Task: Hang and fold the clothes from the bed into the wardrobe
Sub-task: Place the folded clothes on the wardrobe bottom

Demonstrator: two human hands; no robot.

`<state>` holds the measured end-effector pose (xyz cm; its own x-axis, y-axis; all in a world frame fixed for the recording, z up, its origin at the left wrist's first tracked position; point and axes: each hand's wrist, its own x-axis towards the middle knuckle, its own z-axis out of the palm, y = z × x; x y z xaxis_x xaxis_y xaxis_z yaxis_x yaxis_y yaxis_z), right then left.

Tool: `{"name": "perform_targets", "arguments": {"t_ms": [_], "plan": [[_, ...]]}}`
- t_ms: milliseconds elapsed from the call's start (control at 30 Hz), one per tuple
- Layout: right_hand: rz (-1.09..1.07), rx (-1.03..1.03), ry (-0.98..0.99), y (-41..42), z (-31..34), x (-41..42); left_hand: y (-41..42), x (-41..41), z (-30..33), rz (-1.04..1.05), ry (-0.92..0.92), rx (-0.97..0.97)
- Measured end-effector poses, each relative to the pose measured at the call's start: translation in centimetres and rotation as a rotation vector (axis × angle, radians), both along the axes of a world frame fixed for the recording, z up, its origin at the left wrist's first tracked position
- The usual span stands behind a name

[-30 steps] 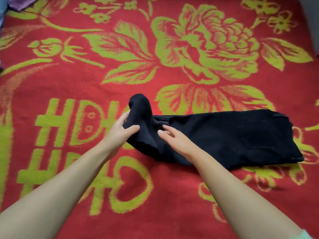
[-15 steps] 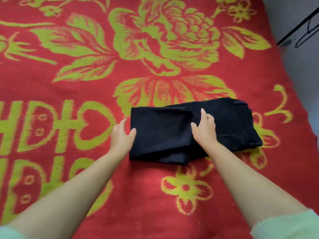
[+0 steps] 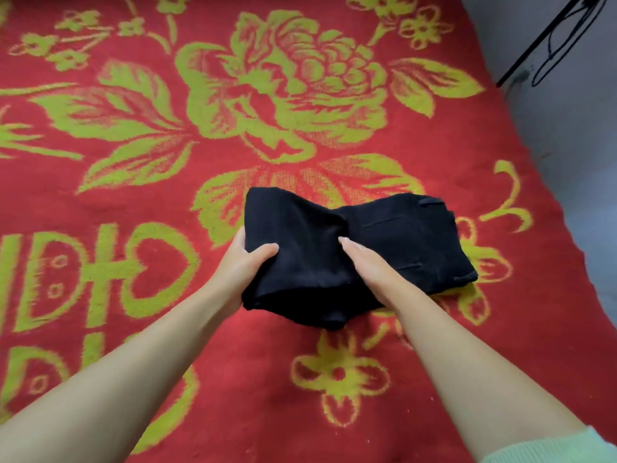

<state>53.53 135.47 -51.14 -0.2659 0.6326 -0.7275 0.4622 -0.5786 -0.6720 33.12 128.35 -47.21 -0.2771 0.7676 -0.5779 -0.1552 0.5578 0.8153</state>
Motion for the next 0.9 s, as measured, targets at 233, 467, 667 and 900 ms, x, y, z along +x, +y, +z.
{"name": "perform_targets", "arguments": {"t_ms": [233, 467, 667, 900], "plan": [[-0.523, -0.006, 0.349, 3.6, 4.8, 9.5, 7.5, 14.0, 5.7, -0.326, 0.018, 0.223], [-0.113, 0.657, -0.445, 5.3, 5.0, 17.2, 10.1, 20.6, -1.0, -0.691, 0.809, 0.225], [1.036, 0.544, -0.812, 3.4, -0.5, 18.8, 2.3, 17.8, -6.8, -1.232, 1.172, 0.113], [1.062, 0.895, -1.021, 2.5, -4.8, 20.1, 3.3, 19.2, -9.5, -1.329, 1.328, -0.007]]}}
